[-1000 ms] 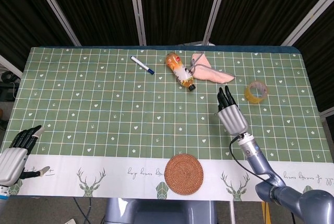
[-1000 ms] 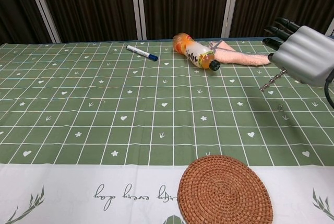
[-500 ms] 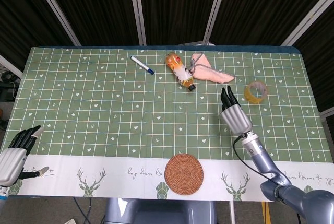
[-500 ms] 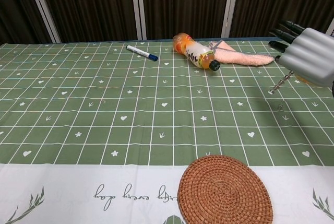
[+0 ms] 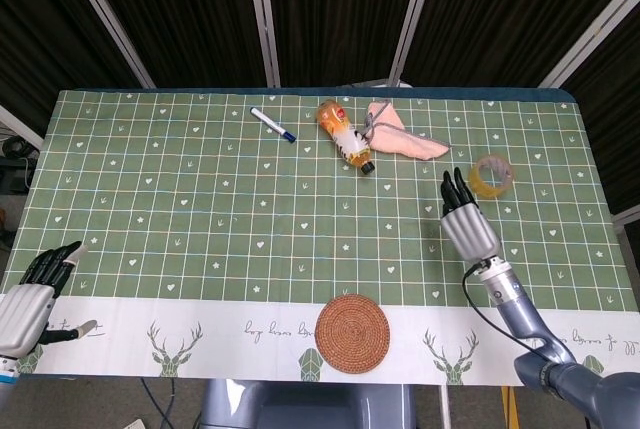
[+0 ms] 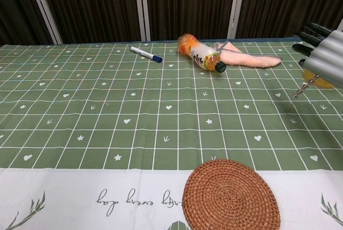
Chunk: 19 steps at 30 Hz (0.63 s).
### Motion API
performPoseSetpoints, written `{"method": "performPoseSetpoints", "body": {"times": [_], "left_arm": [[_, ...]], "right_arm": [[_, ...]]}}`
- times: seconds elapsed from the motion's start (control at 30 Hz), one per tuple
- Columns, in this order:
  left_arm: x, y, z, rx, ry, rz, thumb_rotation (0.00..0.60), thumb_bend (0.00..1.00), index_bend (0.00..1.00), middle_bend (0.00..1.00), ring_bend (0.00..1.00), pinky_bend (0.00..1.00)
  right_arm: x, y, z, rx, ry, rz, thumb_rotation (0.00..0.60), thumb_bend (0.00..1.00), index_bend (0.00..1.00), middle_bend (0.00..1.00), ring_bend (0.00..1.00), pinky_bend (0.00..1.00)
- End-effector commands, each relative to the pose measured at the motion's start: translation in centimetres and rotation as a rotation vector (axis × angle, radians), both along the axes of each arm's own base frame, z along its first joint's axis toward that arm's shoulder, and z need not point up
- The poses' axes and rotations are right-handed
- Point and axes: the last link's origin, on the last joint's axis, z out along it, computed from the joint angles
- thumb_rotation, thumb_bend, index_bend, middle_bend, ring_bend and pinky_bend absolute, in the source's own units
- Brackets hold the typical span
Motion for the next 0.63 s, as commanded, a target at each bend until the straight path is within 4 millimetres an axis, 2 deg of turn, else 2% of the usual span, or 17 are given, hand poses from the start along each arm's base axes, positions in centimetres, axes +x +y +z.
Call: {"method": "performPoseSetpoints", "body": {"times": [0.03, 0.63], "left_arm": [[0.04, -0.01, -0.03, 0.0, 0.0, -0.002, 0.6, 0.04, 0.0, 0.0, 0.0, 0.0], [0.08, -0.01, 0.03, 0.003, -0.005, -0.004, 0.6, 0.04, 0.0, 0.0, 0.0, 0.0]], "right_arm": [[-0.18, 0.28, 0.0, 0.003, 0.001, -0.006, 0.6, 0.34, 0.63, 0.17, 0.0, 0.0], [-0.12, 1.18, -0.98, 0.028, -0.004, -0.023, 0.6, 0.34, 0.63, 0.17, 0.0, 0.0]]}}
